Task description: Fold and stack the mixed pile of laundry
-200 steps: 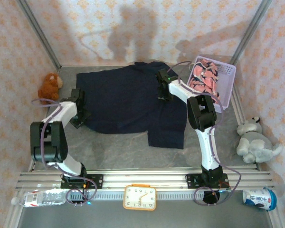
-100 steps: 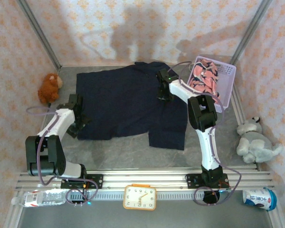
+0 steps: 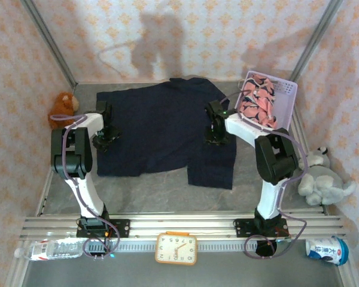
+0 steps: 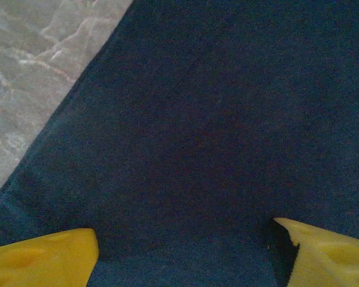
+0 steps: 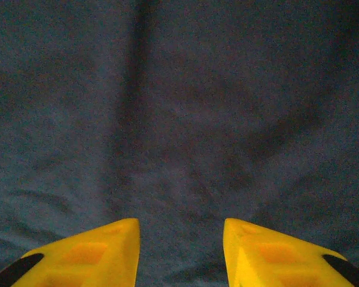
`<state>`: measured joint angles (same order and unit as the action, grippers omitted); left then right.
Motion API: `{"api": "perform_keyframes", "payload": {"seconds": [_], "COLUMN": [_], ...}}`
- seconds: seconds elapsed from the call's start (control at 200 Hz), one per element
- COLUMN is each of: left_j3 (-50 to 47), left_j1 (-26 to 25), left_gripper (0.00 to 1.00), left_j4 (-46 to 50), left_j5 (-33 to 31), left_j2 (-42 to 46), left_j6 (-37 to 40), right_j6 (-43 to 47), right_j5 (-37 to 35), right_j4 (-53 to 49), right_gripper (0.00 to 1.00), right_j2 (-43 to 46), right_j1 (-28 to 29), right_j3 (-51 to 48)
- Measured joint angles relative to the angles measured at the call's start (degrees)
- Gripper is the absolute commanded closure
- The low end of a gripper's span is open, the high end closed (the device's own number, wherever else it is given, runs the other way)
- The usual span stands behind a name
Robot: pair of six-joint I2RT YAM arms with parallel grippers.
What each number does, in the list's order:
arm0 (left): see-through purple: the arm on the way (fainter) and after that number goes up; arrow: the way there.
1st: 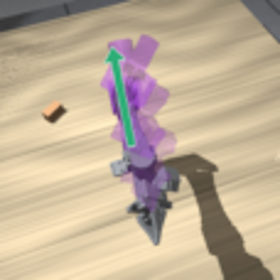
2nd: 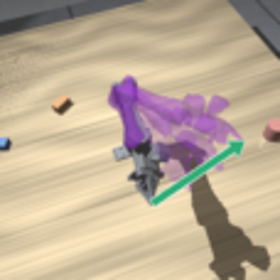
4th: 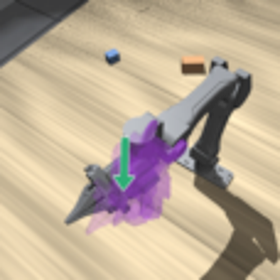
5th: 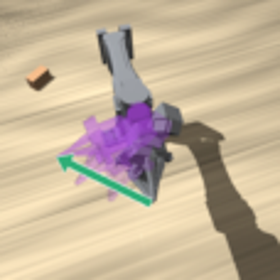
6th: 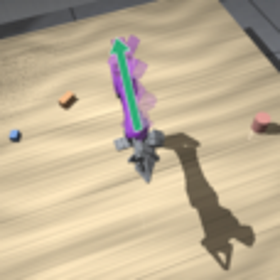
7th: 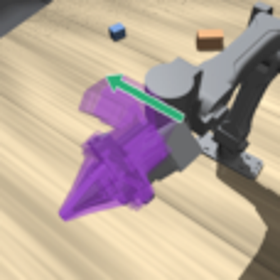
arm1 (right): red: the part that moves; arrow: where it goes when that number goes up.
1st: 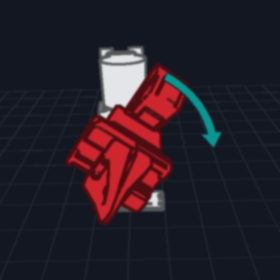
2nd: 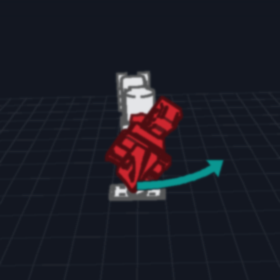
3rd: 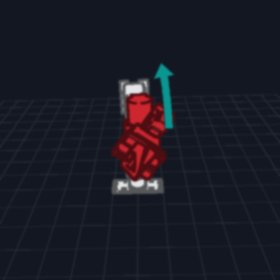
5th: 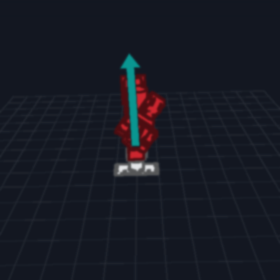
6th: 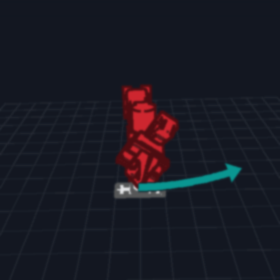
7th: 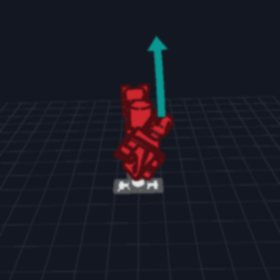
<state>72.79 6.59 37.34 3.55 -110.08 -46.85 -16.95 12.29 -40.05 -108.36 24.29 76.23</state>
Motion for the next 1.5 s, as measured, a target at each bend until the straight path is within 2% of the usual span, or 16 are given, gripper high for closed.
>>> {"api": "perform_keyframes", "payload": {"seconds": [0.21, 0.305, 0.365, 0.425, 0.515, 0.54, 0.56, 0.595, 0.681, 0.956, 1.101, 1.266, 1.331, 1.411, 1.501], "left_j3": [5.31, 6.38, 7.54, 8.72, 9.29, 9.29, 9.22, 8.94, 6.40, -7.50, -14.29, -20.57, -22.36, -24.09, -25.57], "left_j1": [0.39, 1.66, 2.62, 3.26, 3.54, 3.54, 3.54, 3.54, 3.28, 2.51, 2.51, 2.69, 3.23, 4.44, 5.81], "left_gripper": [0.23, 0.22, 0.21, 0.20, 0.15, 0.07, 0.05, 0.00, 0.00, 0.00, 0.00, 0.00, 0.03, 0.06, 0.15], "left_j4": [1.40, 1.97, 2.89, 3.72, 4.57, 4.81, 4.92, 5.09, 5.11, 5.29, 5.35, 5.27, 5.22, 4.83, 4.02], "left_j5": [-2.60, -2.95, -2.97, -2.91, -2.51, -2.47, -2.45, -2.29, -1.70, 0.68, 0.90, 1.22, 1.60, 1.90, 1.97], "left_j2": [-4.20, -4.92, -5.60, -6.12, -6.27, -6.19, -6.01, -5.53, -2.19, 18.93, 24.24, 27.89, 29.03, 29.59, 29.59], "left_j6": [0.24, 0.44, 0.94, 2.12, 3.61, 3.89, 4.20, 4.70, 5.27, 5.79, 6.01, 5.27, 4.87, 4.72, 4.70], "right_j6": [0.44, 0.66, 0.74, 0.20, 0.00, 0.02, 0.02, -0.04, -0.37, -2.93, -5.33, -7.17, -8.02, -8.96, -9.53], "right_j5": [2.40, 4.13, 5.92, 7.45, 8.33, 8.48, 8.46, 8.55, 8.28, 5.38, 4.00, 3.19, 2.89, 2.67, 1.70], "right_j4": [1.44, 1.92, 2.54, 2.73, 2.10, 1.77, 1.44, 0.85, -0.61, -5.16, -5.62, -4.28, -2.91, -1.25, -1.11], "right_gripper": [0.46, 0.34, 0.20, 0.14, 0.13, 0.13, 0.14, 0.14, 0.17, 0.28, 0.32, 0.38, 0.47, 0.65, 0.87], "right_j2": [1.51, 2.25, 3.23, 4.26, 6.16, 6.84, 7.65, 9.01, 13.64, 27.67, 31.50, 31.47, 30.88, 30.14, 30.18], "right_j1": [0.00, 0.00, 0.00, 0.15, 0.59, 0.70, 0.70, 0.83, 1.60, 9.51, 10.82, 11.28, 11.39, 11.56, 11.52], "right_j3": [-6.47, -8.02, -8.70, -9.62, -10.80, -11.21, -11.61, -12.31, -14.80, -26.69, -32.30, -35.87, -36.89, -37.92, -38.23]}}
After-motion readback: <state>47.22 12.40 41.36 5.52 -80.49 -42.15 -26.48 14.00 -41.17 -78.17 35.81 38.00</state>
